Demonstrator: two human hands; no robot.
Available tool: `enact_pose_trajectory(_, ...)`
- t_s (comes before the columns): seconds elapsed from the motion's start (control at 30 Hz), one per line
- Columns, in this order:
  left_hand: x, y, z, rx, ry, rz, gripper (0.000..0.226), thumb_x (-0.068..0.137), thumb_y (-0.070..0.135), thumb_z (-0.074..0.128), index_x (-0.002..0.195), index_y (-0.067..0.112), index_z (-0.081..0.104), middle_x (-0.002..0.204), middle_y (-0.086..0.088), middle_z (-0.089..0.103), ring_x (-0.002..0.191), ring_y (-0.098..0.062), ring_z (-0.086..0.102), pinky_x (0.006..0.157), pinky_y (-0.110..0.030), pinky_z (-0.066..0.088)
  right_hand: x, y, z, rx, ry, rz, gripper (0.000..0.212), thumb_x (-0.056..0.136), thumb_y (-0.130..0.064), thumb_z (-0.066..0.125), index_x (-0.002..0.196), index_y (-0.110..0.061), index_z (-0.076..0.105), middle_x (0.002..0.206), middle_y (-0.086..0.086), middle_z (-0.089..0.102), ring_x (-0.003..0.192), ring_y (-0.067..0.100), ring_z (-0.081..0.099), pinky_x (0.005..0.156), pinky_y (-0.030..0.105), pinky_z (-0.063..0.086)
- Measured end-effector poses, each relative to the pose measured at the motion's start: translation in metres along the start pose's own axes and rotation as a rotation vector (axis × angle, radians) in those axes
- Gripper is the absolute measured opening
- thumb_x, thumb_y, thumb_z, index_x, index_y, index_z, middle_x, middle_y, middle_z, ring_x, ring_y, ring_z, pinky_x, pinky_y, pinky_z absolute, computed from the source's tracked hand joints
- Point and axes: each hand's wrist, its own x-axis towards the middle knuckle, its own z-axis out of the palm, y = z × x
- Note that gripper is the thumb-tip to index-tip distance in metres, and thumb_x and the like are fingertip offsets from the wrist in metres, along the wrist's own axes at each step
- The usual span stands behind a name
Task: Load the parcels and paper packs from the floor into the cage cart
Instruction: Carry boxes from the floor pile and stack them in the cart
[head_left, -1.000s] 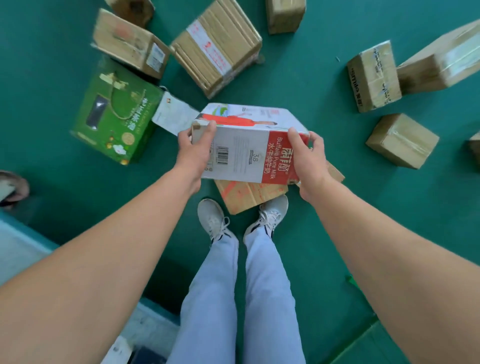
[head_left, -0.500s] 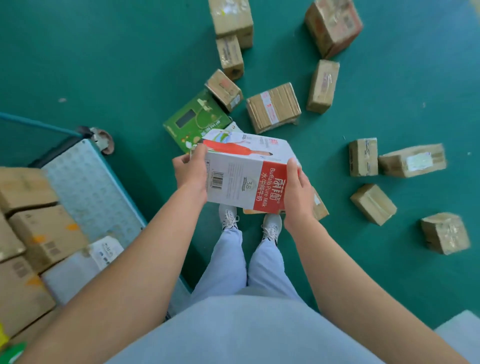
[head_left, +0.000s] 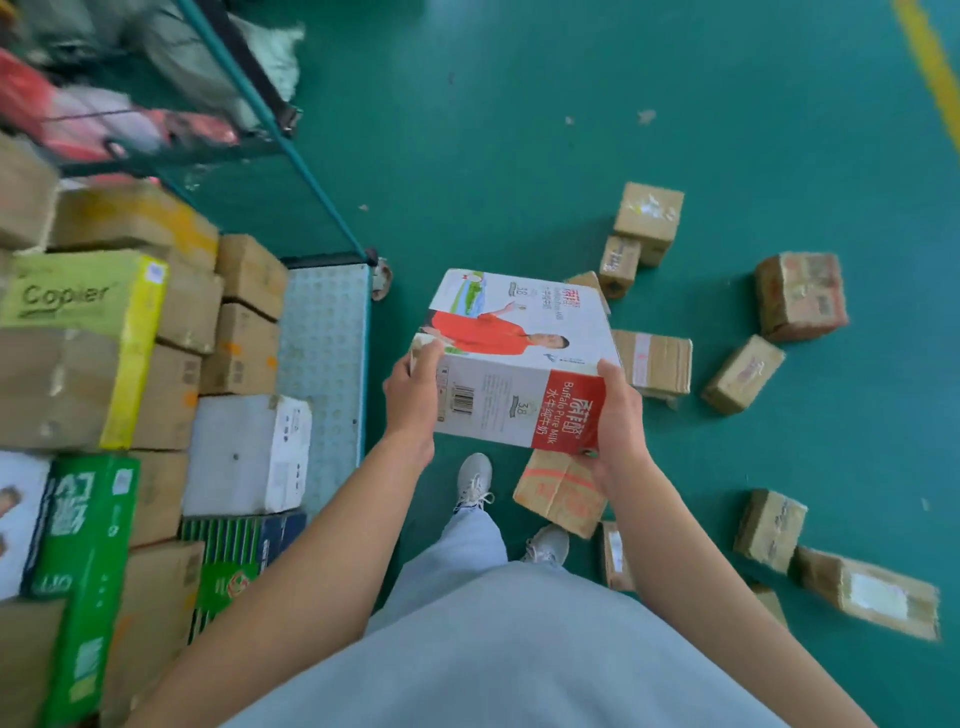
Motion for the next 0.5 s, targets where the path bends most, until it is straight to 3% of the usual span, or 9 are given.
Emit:
enact_pose_trajectory(0.13,-0.021,-0.009,-0.035,-0.125,0.13,-0.029,0.084,0.073,0.092,0.051,0.132,0.032,0.055,0.132,-0.007,0.054,0.112,-0.022,0.061,0.073,-0.034,0.047,-0.014,-0.006,0.027,-0.128,-0.089,-0.031,0.053,0.086,-0.061,0.058,0.125,-0.026,0.055,0.119,0.012,0.072,0.103,0.031,0.073,0.092,0.061,0.055)
enact_pose_trajectory(0.27,-0.021,-0.018,-0.071,-0.256,0.183,-0.111,0.108,0.049,0.107,0.049,0.128,0.034,0.051,0.126,-0.01,0.061,0.109,-0.027,0.066,0.075,-0.041,0.055,-0.023,-0.013,0.059,-0.262,-0.179,-0.07,0.047,0.092,-0.057,0.055,0.126,-0.023,0.057,0.116,0.012,0.073,0.09,0.025,0.072,0.073,0.04,0.059)
enact_pose_trajectory(0.37,-0.011,-0.022,-0.091,-0.326,0.183,-0.136,0.121,0.038,0.111,0.048,0.133,0.036,0.05,0.124,-0.009,0.066,0.105,-0.029,0.069,0.077,-0.044,0.058,-0.026,-0.018,0.082,-0.323,-0.231,-0.103,0.049,0.095,-0.055,0.055,0.131,-0.022,0.053,0.108,0.009,0.073,0.084,0.021,0.07,0.067,0.036,0.057)
enact_pose_trajectory(0.5,0.005,-0.017,-0.109,-0.39,0.202,-0.152,0.12,0.041,0.11,0.049,0.136,0.036,0.049,0.122,-0.009,0.066,0.103,-0.029,0.07,0.078,-0.045,0.059,-0.024,-0.025,0.119,-0.37,-0.259,-0.137,0.052,0.095,-0.055,0.055,0.135,-0.024,0.046,0.097,0.005,0.069,0.08,0.019,0.067,0.067,0.035,0.054)
